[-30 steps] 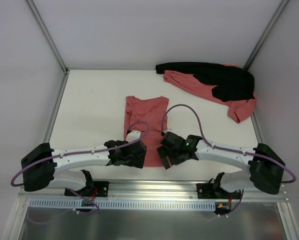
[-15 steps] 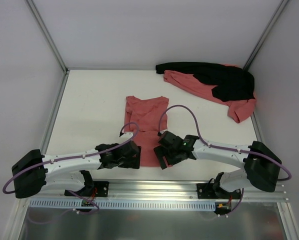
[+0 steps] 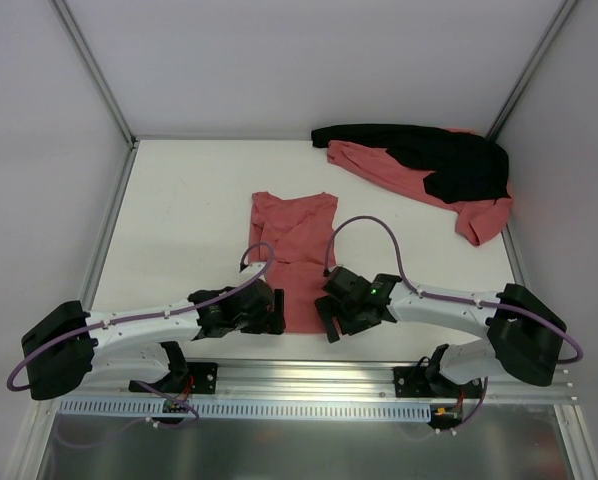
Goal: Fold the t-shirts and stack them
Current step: Grab one side of the 2/3 rectangular tshirt with both arms
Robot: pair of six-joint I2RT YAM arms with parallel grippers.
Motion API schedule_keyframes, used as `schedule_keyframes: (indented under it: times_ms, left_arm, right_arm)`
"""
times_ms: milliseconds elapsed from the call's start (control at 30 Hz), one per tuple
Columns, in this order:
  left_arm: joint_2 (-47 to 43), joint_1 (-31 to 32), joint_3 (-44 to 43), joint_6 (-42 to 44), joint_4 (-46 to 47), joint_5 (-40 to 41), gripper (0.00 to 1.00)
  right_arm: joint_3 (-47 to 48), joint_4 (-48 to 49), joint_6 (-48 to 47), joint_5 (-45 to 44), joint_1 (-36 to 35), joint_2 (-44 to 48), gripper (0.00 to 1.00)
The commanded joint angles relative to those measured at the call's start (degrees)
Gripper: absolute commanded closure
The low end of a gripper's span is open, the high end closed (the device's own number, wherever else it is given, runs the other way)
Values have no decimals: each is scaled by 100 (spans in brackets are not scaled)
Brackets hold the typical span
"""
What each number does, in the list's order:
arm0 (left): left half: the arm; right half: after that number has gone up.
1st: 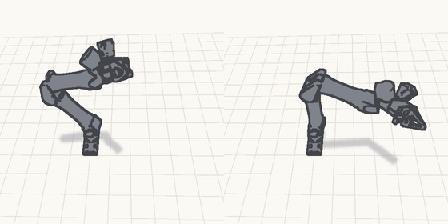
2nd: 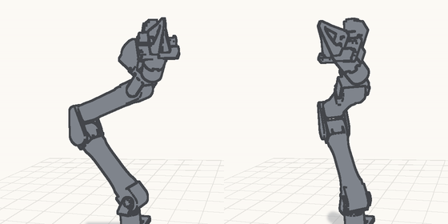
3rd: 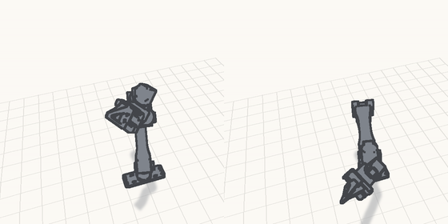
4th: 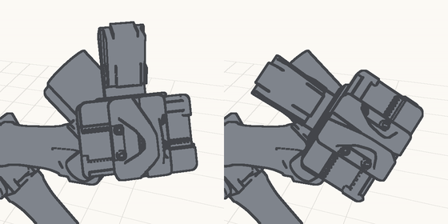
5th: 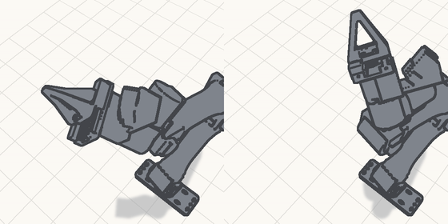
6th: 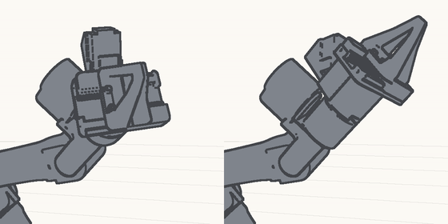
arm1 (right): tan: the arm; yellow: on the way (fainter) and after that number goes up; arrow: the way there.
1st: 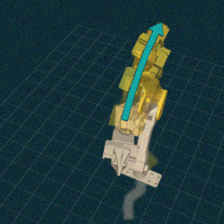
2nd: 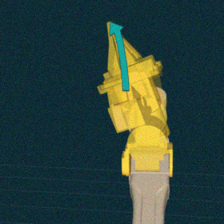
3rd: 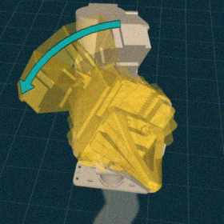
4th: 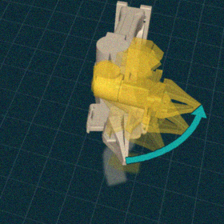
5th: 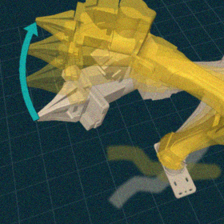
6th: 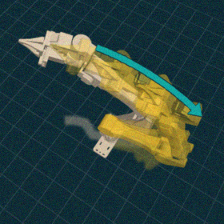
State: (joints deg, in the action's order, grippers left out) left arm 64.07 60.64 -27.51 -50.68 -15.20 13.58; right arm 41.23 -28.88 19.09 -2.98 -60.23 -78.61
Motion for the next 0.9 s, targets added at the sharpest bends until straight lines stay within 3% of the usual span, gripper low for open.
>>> schedule_keyframes:
  times_ms: [0,600,867]
  left_arm:
    - [-97,-79,70,-100,219,-84,9]
    - [-281,-96,-9,-206,17,30,9]
    - [-352,-96,-35,-162,-88,13,9]
  right_arm:
    - [-115,128,174,61,20,232,15]
    - [-204,972,148,123,81,-199,16]
    - [-45,920,156,237,318,-86,15]
